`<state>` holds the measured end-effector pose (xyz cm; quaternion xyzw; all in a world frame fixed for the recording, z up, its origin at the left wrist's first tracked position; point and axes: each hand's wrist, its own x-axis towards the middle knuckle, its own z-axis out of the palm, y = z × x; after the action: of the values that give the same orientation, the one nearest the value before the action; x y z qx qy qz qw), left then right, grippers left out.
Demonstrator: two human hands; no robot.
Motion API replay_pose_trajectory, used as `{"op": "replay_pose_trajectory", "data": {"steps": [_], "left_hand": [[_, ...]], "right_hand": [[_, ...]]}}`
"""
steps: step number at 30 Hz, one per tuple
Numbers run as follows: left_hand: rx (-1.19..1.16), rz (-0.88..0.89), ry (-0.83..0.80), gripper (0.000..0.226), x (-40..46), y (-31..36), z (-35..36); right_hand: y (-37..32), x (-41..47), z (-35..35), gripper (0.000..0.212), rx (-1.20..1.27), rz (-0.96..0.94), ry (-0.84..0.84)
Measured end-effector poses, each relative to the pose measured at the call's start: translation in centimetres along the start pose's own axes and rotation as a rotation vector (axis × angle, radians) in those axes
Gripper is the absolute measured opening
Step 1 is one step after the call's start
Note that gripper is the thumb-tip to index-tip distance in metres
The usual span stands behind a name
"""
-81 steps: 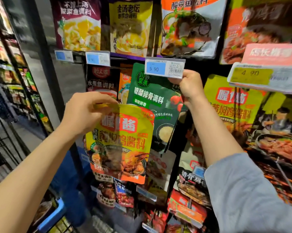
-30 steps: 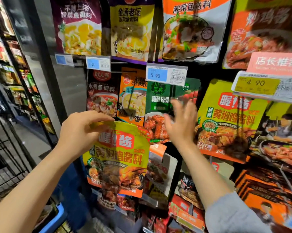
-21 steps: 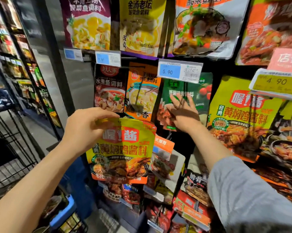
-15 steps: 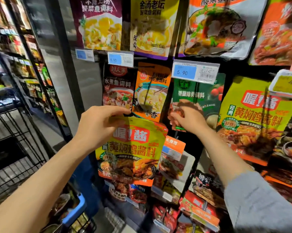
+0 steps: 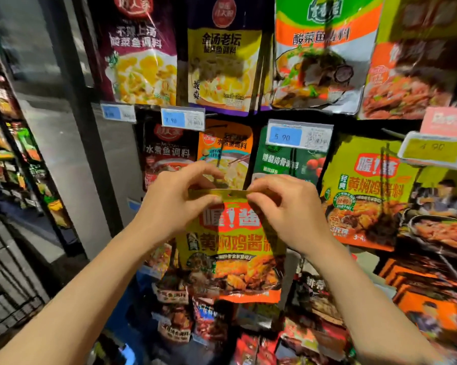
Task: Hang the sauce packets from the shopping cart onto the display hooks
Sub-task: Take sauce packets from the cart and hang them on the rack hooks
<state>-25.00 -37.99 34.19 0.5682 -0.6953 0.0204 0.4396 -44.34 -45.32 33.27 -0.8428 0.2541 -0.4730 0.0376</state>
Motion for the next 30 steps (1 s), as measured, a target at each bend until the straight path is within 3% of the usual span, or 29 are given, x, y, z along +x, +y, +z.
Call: {"op": "replay_pose_trajectory", "data": {"steps": [4, 7, 10, 13, 18, 23, 26, 30], "left_hand": [[-0.093, -0.117, -0.016, 0.026, 1.0, -1.6, -1.2], [-0.032, -0.053, -0.003, 0.024, 0.6, -2.1, -0.1], [-0.131, -0.068, -0.001, 0.020, 0.0, -1.9, 1.5], [-0.266, -0.057, -0.045, 0.034, -0.2, -1.5, 2.3], [-0.371, 0.032, -0.058, 0.037, 0.2, 0.0, 2.8], [-0.496, 0.074, -0.096, 0.029, 0.7, 2.2, 4.0], [-0.551, 0.083, -0.086, 0.038, 1.1, 3.8, 5.6], [-0.698, -0.015, -0.109, 0.029, 1.7, 6.8, 8.5]], "right_hand": [[-0.7, 1.3, -2.7, 0.012, -0.109, 0.015, 0.010], [-1.2, 1.2, -4.2, 0.015, -0.218, 0.019, -0.022], [-1.6, -0.3, -4.8, 0.014, -0.270, 0.072, -0.069], [-1.4, -2.4, -5.2, 0.005, -0.222, 0.232, -0.083], [-1.3, -5.0, -6.1, 0.005, -0.093, 0.473, 0.015], [-1.3, -6.9, -7.6, 0.011, -0.053, 0.601, 0.137], [-0.8, -7.4, -9.0, 0.013, -0.038, 0.665, 0.247], [0.9, -8.2, -12.0, 0.010, -0.010, 0.758, 0.400]]}}
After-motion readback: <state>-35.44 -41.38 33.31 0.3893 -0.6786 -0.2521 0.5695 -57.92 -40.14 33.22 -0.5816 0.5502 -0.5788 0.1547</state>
